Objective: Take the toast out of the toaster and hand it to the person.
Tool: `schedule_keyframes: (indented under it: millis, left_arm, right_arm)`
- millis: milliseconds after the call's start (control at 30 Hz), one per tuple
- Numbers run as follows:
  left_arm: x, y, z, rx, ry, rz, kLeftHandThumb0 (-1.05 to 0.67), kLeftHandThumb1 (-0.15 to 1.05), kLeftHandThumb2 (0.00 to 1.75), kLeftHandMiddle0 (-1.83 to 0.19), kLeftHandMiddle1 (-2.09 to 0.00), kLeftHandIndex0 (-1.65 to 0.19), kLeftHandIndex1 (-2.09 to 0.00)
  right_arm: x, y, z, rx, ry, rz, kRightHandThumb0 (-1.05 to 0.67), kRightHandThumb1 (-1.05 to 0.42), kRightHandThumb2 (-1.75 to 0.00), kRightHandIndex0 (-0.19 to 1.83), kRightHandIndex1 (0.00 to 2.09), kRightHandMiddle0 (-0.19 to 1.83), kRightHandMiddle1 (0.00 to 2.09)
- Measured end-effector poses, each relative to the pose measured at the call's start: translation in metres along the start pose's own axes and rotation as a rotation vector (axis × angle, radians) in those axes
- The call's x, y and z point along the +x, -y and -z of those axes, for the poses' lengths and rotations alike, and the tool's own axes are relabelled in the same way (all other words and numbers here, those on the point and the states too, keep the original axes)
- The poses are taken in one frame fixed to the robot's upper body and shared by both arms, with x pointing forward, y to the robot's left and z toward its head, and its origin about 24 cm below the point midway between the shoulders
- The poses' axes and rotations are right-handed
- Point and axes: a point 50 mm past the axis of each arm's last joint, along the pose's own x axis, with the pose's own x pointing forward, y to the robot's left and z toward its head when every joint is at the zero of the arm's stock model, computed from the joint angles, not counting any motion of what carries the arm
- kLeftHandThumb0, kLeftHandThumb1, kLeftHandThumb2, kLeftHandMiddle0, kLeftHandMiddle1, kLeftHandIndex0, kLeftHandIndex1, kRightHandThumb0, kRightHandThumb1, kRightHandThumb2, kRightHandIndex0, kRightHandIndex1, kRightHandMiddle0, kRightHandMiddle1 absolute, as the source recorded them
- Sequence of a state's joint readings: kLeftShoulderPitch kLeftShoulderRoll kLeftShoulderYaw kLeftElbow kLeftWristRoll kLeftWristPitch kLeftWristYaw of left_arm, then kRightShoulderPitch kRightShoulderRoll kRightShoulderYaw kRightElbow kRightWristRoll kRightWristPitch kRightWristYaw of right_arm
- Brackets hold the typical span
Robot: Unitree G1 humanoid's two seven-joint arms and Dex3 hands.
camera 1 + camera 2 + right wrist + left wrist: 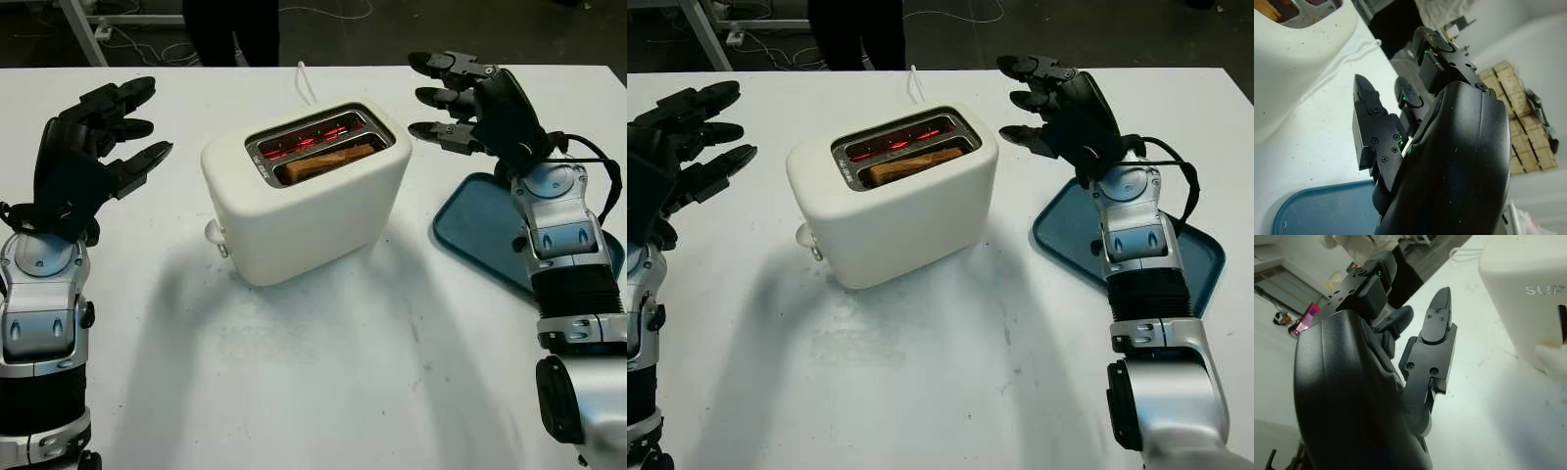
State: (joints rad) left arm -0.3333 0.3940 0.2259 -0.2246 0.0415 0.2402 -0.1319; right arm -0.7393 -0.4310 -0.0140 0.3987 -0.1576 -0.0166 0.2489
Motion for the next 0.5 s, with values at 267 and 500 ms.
schedule_keyframes:
  millis: [267,500]
  left_arm:
    - [0.0004,0.0,0.0017,0.002,0.004,0.0,-0.14,0.92,0.13,-0.27,-0.96,-0.62,-0.07]
    - [0.0002,-0.0004,0.0016,0.011,-0.004,-0.007,-0.16,0.92,0.15,-0.29,-0.93,-0.63,-0.08]
  right_arm:
    - [0.0,0.0,0.0001,-0.017,-0.004,0.003,0.12,-0.87,0.0,0.82,0.13,0.71,0.07]
    - [0.0004,-0.0013,0.0001,-0.039,-0.008,-0.003,0.11,-0.87,0.0,0.85,0.14,0.75,0.08]
